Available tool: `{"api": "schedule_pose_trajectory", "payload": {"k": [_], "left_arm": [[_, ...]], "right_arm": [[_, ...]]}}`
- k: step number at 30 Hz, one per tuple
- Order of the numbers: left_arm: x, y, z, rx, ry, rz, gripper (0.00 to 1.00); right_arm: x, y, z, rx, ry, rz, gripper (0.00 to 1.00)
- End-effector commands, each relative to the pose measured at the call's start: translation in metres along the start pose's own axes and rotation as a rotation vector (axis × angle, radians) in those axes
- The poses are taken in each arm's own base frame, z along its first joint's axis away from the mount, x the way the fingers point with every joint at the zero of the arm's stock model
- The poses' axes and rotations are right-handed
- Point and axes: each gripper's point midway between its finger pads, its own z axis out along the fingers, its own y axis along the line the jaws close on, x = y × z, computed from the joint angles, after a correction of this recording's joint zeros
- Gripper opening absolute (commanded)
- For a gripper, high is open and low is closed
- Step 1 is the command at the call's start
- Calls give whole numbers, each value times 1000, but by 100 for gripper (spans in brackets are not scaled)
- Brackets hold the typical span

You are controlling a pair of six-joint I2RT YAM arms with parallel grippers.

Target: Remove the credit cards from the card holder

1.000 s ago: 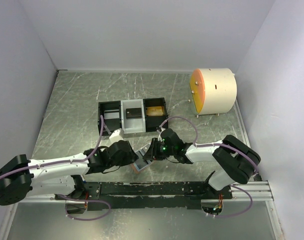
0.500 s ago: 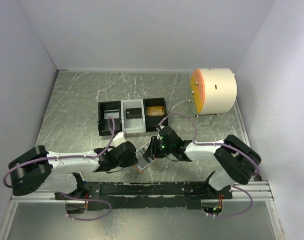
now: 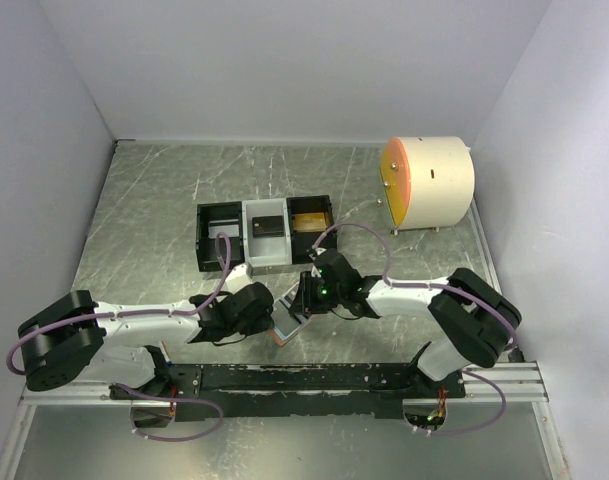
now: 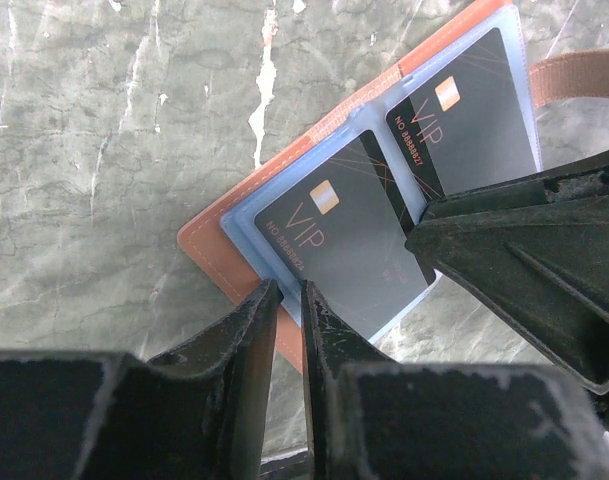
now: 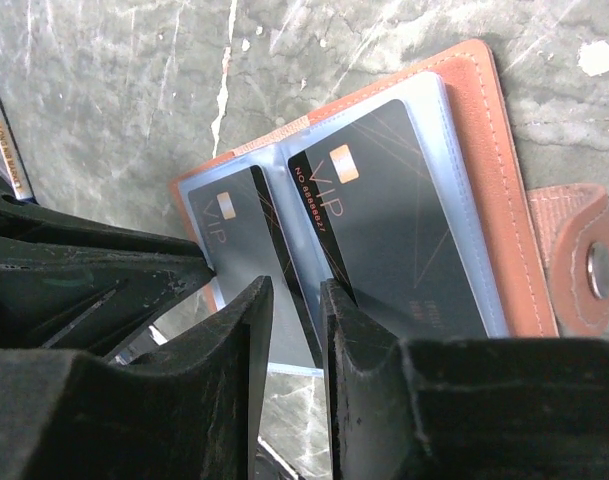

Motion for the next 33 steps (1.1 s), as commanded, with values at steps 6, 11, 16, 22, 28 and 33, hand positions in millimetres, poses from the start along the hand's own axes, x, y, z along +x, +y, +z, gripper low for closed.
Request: {"api": "schedule_pose_trajectory", "payload": {"k": [6,11,16,22,28,33], "left_arm": [[3,12,2,-50,3,40,27],[0,17,2,-94,0,72,27],[-5,22,-2,-121,-18,96,28],[-9,11,-8,-45,-30,100,31],[-16,-17,-21,59,-35,109,34],[-17,-48,-30,199,-25,145,36]], "right_arm": [[26,8,3,-120,88,14,21],[24,17,-3,-174,57,75,11],[18,18,-10,-175,-4,131,0],[18,18,-18,-211,-58,229,0],[18,4,-18,-157,-93,265,0],[21,3,-17,-153,-82,263,0]]}}
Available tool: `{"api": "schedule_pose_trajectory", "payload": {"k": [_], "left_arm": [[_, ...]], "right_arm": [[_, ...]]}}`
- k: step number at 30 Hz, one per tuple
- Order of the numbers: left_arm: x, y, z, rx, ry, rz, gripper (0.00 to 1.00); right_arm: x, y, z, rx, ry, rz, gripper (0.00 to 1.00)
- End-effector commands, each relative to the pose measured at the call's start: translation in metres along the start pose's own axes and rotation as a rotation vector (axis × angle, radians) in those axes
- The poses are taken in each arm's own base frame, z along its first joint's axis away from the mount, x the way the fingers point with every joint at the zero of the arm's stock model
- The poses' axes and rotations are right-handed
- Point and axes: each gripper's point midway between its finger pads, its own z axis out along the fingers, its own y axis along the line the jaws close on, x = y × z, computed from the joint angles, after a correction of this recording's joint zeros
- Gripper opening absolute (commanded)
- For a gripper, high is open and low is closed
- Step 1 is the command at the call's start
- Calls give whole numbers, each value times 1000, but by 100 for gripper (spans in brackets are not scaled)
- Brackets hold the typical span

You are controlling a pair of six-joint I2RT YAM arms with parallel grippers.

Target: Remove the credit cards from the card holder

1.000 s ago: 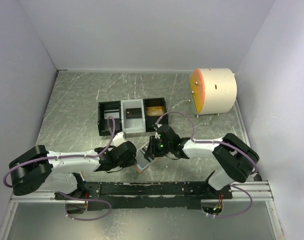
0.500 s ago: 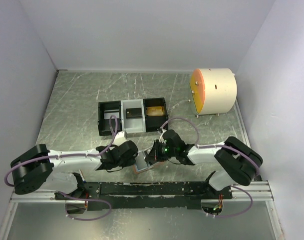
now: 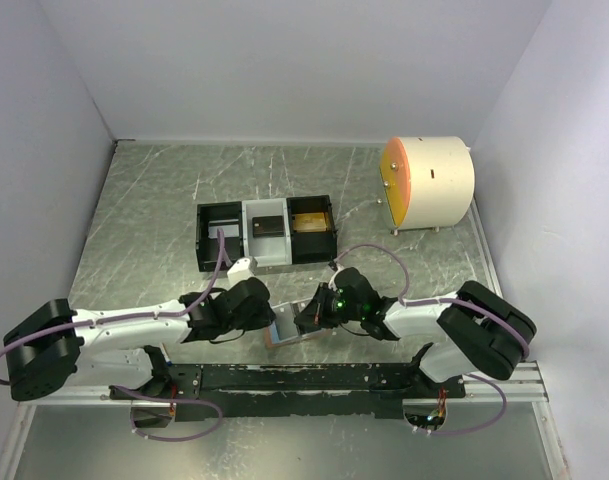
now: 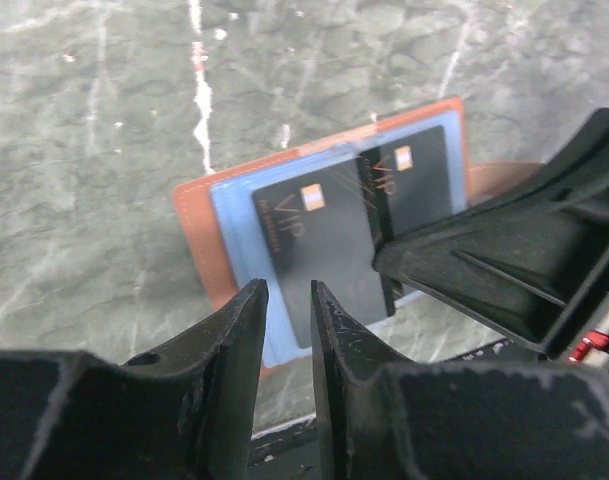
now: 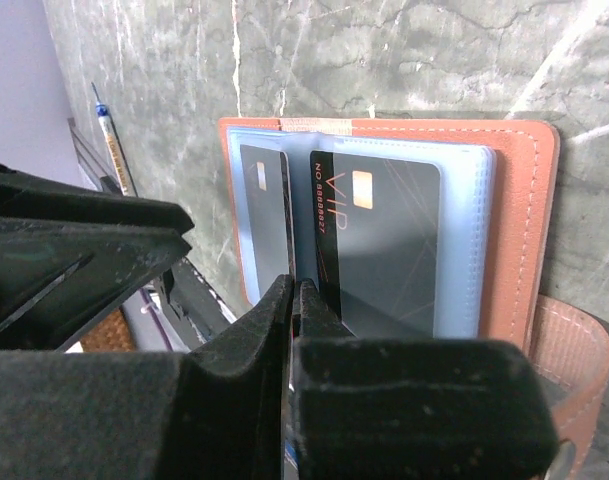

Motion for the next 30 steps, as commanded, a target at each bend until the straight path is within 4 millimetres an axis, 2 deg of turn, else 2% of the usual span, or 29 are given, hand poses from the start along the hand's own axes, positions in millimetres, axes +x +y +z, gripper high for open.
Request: {"api": "schedule_pose_trajectory", "payload": {"k": [1,3,5,14,16,21,30], "left_arm": [[-6,-40,-7,166,3,47,37],[-1,-46,-4,195,25,61,37],[5,-44,2,177,44,58,36],[25,-11,27,13,99,40,30],[28,-2,28,-44,113,49,29],[23,11,29,-153,112,97,27],[22,14,23,-142,99,77,24]], "right_arm": [[-3,0,0,-5,-26,18,0],[-1,-1,1,-11,-20,28,0],[1,-2,2,-10,-17,32,0],[-3,0,2,-3,-22,16,0],[-2,2,2,-9,-16,6,1],[-1,10,7,-38,25,-23,11],[-11,12,9,-21,17,-39,21]]}}
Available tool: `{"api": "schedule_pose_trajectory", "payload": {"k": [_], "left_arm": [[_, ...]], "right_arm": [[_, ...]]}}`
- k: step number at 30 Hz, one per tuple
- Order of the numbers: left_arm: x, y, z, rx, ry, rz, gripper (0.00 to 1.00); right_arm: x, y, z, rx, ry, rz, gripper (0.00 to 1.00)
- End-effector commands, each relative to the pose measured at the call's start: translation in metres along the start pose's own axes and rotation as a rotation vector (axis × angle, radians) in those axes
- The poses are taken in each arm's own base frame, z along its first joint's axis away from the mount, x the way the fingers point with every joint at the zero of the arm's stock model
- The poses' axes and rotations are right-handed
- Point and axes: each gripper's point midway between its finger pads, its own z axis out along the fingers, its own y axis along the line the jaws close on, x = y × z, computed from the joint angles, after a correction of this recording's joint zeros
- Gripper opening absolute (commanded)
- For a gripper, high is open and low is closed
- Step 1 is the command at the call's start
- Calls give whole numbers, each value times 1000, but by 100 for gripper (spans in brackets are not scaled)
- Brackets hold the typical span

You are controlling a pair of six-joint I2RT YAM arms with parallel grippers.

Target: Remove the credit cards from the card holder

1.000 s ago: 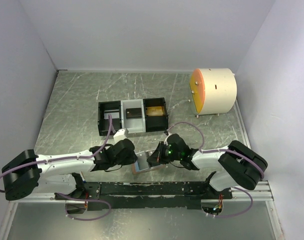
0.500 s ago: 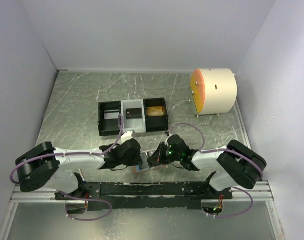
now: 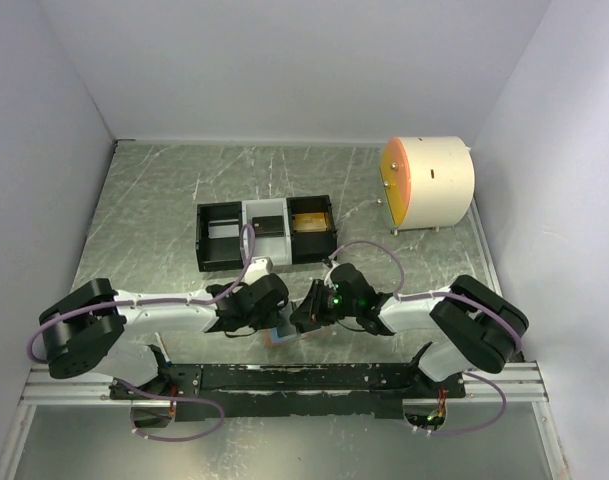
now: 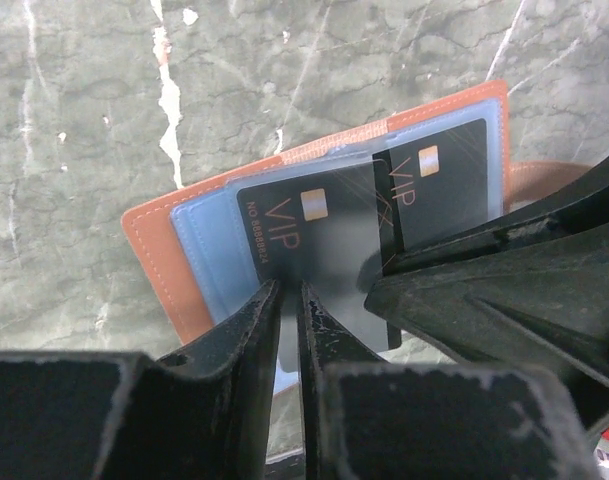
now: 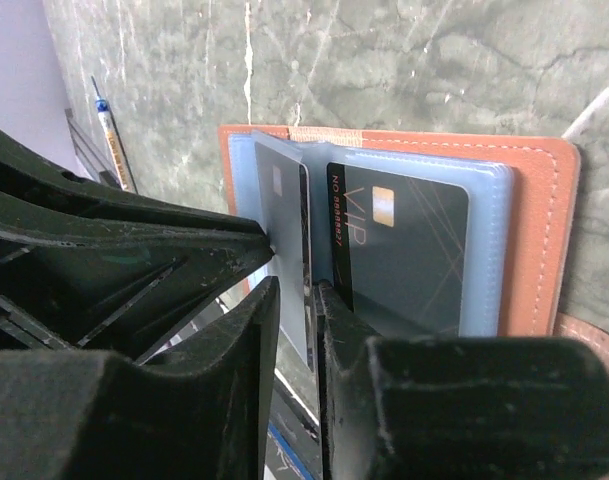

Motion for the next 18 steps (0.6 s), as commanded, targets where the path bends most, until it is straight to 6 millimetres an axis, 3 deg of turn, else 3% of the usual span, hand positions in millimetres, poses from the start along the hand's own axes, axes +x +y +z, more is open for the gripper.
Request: {"api": "schedule_pose_trajectory", "payload": {"k": [1,5,11,18], "left_arm": [[7,25,-4,-72,5,12,24],[7,26,-6,-64,-2,13,24],[10,25,-3,-52,10,12,24],[11,28,-2,-75,16,12,23]], "right_arm": [[-11,8,1,-18,-12,-27,22],[-9,12,1,-43,8,-39,19],[-6,17,0,-85,24,-42,1],[-11,8,-5,-32,2,-62,0]]}}
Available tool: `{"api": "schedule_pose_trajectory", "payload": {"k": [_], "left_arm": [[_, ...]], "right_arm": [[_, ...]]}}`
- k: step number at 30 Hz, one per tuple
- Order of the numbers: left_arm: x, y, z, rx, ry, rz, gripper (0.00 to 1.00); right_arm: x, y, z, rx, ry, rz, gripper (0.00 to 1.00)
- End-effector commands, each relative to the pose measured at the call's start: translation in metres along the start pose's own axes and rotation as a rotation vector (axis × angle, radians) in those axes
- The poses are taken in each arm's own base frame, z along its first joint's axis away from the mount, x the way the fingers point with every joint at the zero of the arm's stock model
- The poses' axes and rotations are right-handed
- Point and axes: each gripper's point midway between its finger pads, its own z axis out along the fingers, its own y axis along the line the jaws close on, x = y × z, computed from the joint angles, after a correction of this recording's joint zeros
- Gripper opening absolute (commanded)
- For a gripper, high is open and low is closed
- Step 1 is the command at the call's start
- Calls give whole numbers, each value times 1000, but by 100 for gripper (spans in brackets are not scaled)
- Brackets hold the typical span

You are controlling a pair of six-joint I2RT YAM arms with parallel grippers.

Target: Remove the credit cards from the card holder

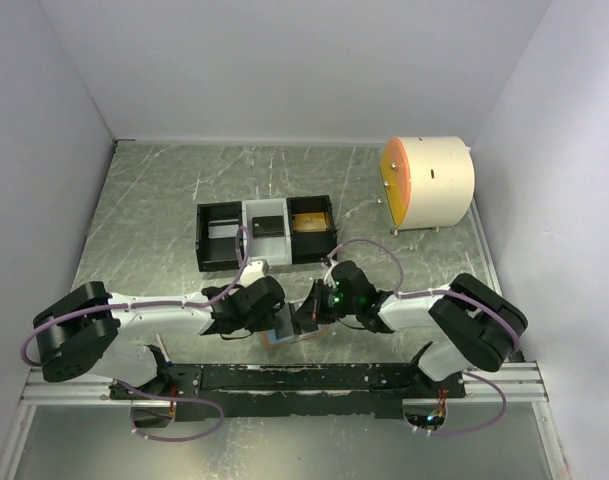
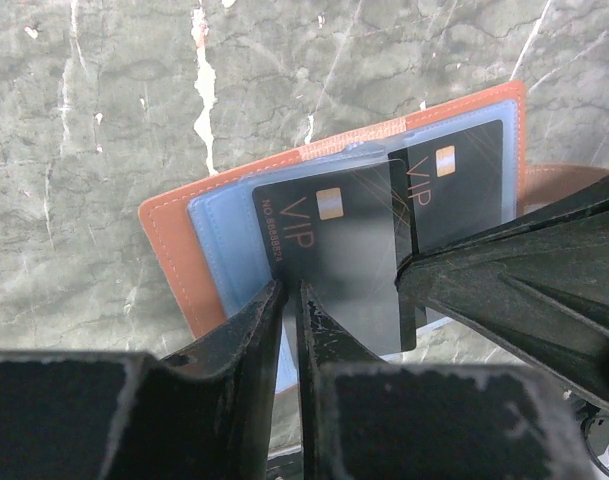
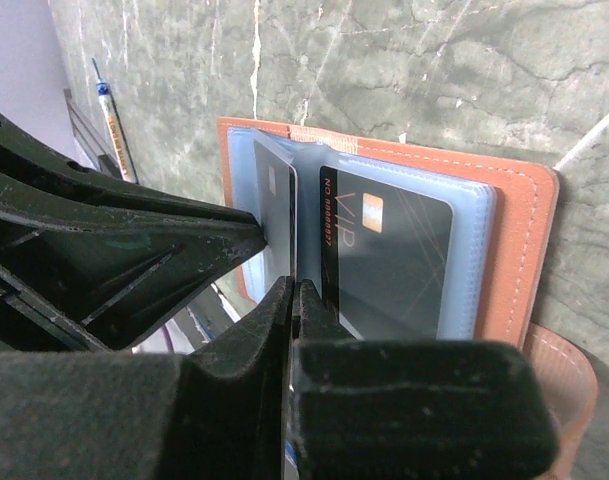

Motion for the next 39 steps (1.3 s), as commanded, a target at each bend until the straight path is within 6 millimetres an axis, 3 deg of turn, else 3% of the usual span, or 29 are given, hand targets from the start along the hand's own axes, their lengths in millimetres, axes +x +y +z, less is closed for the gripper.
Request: {"api": "schedule_pose_trajectory", "payload": {"k": [1,14,24,29,31,36,39], "left_arm": [[9,16,3,-62,20,17,23],[7,11,3,-40,15,11,23],[-23,-31,-22,112,-71,22,35],[-26,-60,-27,258,-83,37,39],[-21,-57,-20,246,-69,48,39],[0,-12,7,57,-16,58,31],[12,0,12,25,20,47,25]], "right_arm": [[-10,4,-6,-2,-32,-37,0],[-9,-4,-13,-2,-25,-19,0],[-12,-8,-11,15,-40,-11,0],[-10,-10,-11,17,-32,-7,0],[-10,-9,-11,10,-34,-3,0],[-14,-9,-12,24,-45,-19,0],[-17,-6,-10,28,-32,-44,0]]}}
